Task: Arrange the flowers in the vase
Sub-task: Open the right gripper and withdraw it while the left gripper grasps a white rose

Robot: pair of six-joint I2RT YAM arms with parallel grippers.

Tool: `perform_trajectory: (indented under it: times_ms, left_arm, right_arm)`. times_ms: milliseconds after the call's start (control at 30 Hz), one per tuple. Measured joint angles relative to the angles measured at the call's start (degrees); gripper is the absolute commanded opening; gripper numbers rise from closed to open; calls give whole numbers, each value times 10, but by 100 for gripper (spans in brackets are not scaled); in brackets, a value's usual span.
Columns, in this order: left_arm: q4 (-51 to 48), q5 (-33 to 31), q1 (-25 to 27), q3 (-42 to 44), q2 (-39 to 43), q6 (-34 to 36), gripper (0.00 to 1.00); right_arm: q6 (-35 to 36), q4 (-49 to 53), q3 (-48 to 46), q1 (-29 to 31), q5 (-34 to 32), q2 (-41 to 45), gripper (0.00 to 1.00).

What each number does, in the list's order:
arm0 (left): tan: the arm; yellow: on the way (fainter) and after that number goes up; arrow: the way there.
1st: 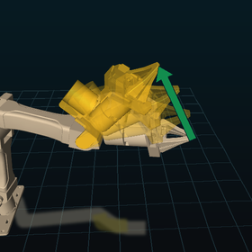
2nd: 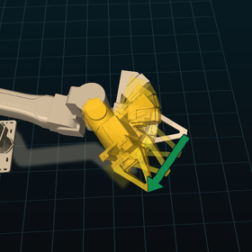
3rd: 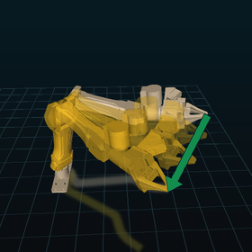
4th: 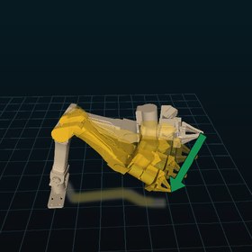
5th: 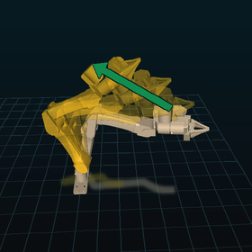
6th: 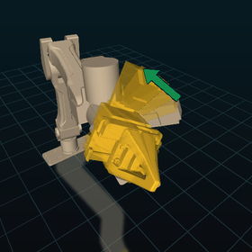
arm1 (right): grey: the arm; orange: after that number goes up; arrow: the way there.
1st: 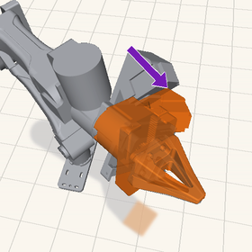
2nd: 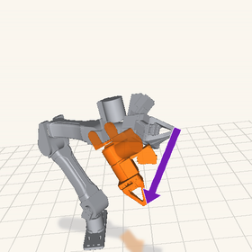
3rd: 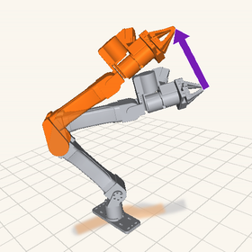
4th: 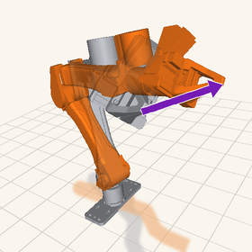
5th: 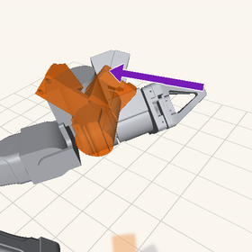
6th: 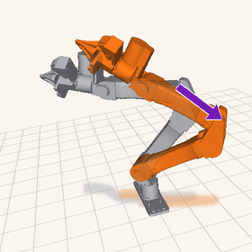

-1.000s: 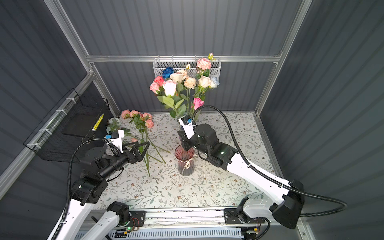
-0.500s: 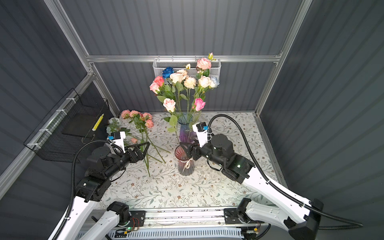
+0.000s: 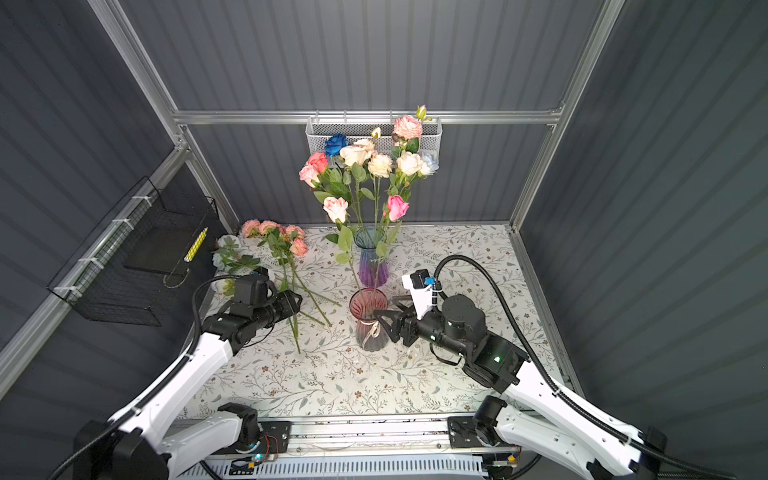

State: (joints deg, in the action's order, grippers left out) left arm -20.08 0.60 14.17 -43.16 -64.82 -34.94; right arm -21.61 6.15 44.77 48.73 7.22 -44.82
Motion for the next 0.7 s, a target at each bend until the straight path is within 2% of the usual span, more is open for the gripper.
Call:
perform_trajectory:
  times_ms: [67, 167, 500, 700]
  left_arm:
    - [14, 0, -20, 8, -40, -7, 38]
    - [34, -10, -38, 15, -84, -21, 38]
    - [128, -35, -60, 15, -157, -114, 27]
    - [133, -59, -60, 13, -201, -170, 35]
  right_arm:
    - [0, 8, -2, 0, -2, 10, 70]
    - [0, 16, -5, 0, -10, 30, 70]
    - [7, 29, -19, 0, -24, 75, 70]
    - [13, 48, -20, 0, -33, 97, 69]
